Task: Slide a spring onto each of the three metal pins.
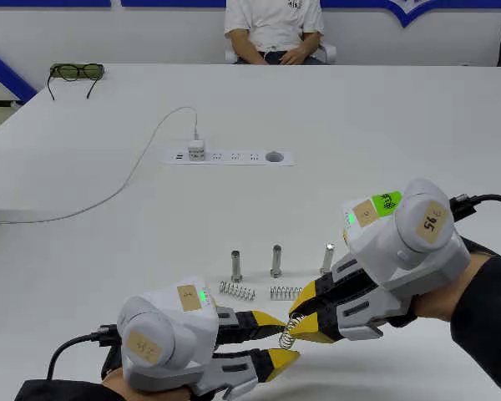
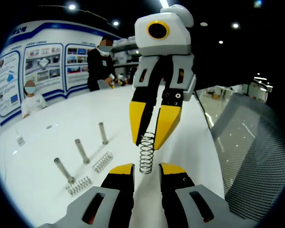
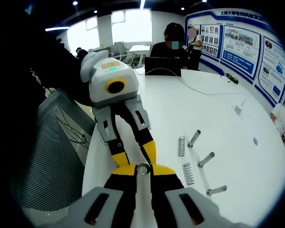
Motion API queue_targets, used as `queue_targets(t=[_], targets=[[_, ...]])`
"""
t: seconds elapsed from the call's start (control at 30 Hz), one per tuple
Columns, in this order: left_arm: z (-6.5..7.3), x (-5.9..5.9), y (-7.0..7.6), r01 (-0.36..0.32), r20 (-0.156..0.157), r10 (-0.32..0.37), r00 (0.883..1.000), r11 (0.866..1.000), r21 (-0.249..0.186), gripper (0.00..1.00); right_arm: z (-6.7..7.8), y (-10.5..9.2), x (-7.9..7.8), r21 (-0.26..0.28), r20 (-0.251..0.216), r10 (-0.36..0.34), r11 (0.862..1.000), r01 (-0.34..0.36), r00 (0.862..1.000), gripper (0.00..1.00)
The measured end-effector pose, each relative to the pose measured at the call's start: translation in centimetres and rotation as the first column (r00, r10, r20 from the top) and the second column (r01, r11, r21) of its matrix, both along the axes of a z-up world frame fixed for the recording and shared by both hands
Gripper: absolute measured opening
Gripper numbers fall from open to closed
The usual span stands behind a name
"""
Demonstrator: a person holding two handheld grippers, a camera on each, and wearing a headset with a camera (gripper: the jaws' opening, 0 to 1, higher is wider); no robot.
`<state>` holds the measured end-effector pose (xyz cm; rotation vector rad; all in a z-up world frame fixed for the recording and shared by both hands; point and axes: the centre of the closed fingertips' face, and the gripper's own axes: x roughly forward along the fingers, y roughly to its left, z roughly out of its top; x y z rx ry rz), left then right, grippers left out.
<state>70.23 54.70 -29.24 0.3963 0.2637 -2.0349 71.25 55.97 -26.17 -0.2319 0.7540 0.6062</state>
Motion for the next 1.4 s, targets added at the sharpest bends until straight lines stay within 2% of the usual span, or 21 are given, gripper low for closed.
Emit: queue_targets(t=[0.37,0.7,1.03,1.4], targets=[[-0.3,2.0,0.9,-0.084,-0.010,0.084,0.996,0.996,0.002,0.39,0.6,-1.4,-0.1,-0.011,0.010,-0.033,0.999,0.033,0.999,0.12],[-0.3,3.5,1.8,-0.137,-0.012,0.137,0.991,0.991,0.004,0.49,1.0,-2.6,-0.4,-0.029,0.015,-0.058,0.998,0.058,0.998,0.12],[-0.2,5.4,2.6,-0.195,-0.012,0.195,0.981,0.981,-0.001,0.52,1.1,-4.2,-0.7,-0.052,0.012,-0.089,0.995,0.090,0.996,0.12],[-0.3,6.2,3.0,-0.226,-0.013,0.226,0.974,0.974,-0.002,0.53,1.9,-6.8,-1.0,-0.076,0.018,-0.138,0.987,0.139,0.990,0.12]])
